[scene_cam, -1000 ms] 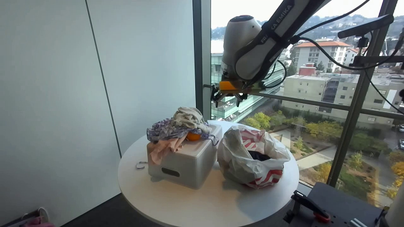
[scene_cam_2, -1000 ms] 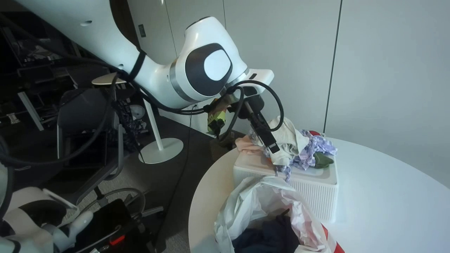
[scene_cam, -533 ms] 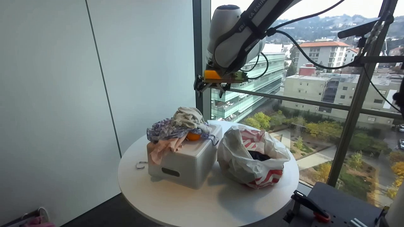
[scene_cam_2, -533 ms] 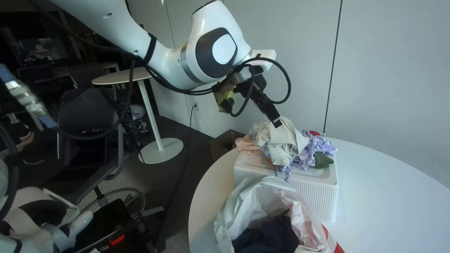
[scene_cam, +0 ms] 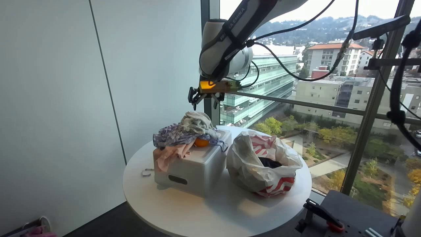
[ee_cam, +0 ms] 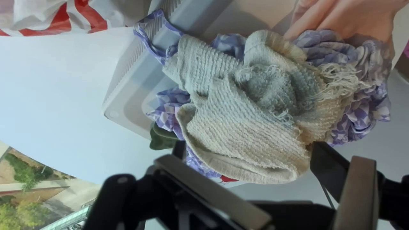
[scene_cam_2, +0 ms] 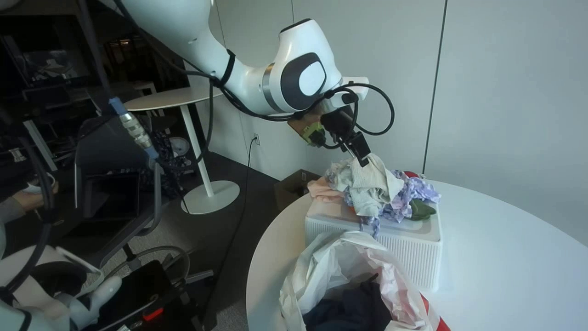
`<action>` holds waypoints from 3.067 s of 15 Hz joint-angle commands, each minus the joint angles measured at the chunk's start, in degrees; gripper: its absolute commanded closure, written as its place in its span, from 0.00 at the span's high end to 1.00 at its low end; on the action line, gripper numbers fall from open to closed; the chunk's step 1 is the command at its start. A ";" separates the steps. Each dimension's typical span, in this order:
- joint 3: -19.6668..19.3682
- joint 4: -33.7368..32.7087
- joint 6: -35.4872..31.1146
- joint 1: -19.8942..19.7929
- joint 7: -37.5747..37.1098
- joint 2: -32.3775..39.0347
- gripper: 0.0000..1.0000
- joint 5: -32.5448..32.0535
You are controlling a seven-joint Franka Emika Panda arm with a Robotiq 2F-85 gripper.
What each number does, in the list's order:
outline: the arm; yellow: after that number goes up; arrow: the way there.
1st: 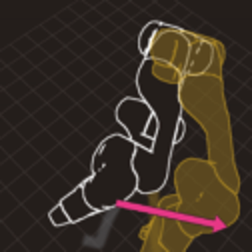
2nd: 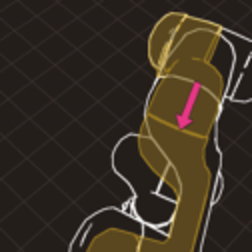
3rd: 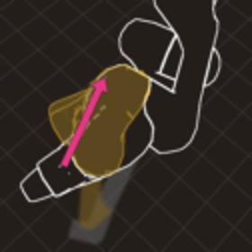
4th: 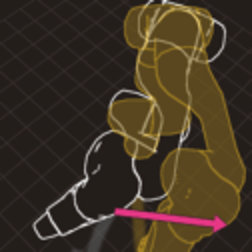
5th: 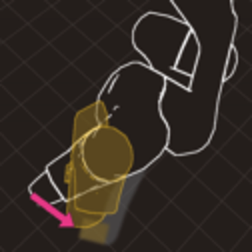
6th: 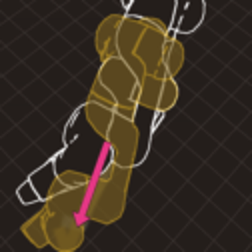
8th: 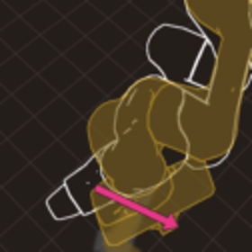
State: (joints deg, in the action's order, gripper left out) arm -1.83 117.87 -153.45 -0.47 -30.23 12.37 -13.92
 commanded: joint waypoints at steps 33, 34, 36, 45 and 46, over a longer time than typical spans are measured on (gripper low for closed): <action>-3.94 10.40 -7.78 -0.62 12.38 -6.83 0.06 13.50; -4.06 13.51 -10.14 -0.86 12.20 -9.45 0.06 14.37; -4.52 19.96 -16.12 -1.22 10.68 -14.49 0.06 14.78; 0.02 46.79 -32.82 -16.34 1.81 -39.20 0.09 11.06; 0.40 41.34 -26.65 -17.71 3.31 -37.24 0.09 10.34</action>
State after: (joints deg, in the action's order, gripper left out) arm -4.93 159.33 -185.39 -11.60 -27.07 -19.22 -1.86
